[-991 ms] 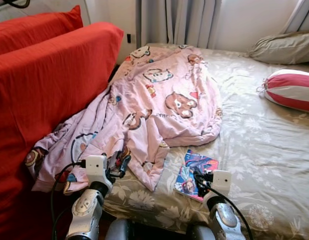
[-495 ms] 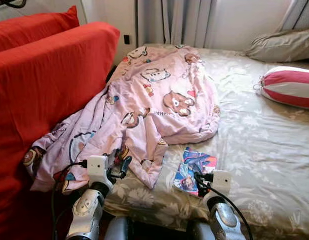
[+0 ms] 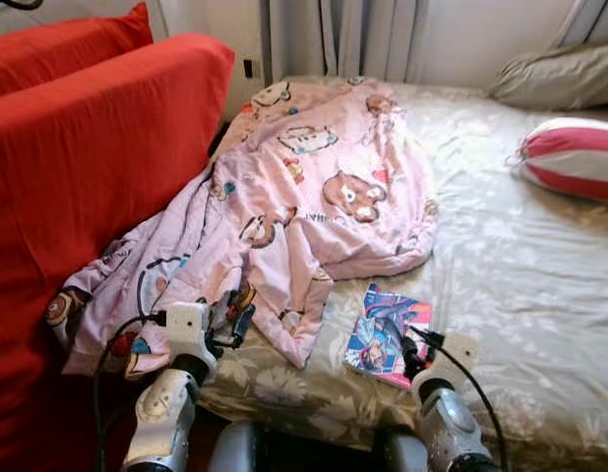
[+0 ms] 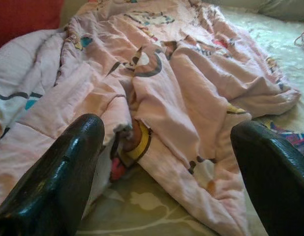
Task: Clean up the room
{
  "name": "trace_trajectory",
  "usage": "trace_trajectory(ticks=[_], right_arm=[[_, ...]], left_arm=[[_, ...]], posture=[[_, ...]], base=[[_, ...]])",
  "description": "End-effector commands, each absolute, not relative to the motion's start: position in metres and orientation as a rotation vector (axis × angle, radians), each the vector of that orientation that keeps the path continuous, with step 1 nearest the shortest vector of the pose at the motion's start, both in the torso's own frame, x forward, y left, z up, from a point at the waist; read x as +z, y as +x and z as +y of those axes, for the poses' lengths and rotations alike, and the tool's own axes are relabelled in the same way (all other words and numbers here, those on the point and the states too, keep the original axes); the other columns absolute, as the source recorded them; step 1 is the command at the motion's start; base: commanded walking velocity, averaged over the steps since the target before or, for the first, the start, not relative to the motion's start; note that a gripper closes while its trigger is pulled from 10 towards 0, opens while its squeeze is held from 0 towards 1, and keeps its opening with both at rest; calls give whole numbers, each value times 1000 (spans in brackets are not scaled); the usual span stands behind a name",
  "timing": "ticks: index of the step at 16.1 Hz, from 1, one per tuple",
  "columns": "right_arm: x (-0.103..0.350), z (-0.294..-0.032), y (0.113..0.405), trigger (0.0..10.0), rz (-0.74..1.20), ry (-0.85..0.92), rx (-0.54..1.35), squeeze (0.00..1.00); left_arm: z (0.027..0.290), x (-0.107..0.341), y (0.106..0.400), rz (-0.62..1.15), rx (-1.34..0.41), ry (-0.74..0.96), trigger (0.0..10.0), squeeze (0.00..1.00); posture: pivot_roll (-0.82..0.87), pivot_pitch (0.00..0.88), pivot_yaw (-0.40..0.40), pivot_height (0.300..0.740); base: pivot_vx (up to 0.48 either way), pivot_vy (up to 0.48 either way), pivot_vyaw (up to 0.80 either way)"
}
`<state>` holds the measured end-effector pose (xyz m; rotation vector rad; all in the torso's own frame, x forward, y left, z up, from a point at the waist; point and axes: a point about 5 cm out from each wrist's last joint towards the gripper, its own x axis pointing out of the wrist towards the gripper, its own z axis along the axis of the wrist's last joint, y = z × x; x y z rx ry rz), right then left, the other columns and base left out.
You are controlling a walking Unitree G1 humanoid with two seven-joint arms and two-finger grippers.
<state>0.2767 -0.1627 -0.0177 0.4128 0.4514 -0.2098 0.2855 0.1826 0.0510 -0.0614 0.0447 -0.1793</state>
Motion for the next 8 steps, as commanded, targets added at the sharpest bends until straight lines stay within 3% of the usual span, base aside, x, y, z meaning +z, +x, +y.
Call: trace_trajectory(ticks=[1,6,8], right_arm=[[-21,-162,275,10000,479,425,-224,0],[-24,-167,271,10000,517,381,-233,0],[-22,-172,271,10000,470,361,-223,0]], left_arm=[[185,50,283,61,-190,-45,10000,0],[189,49,276,83,-196,-23,10000,0],[187,47,274,93,-198,-24,10000,0]], posture=[[128,112,44,602],[134,160,65,602],[131,174,63,577]], base=[[0,0,0],[0,0,0],[0,0,0]])
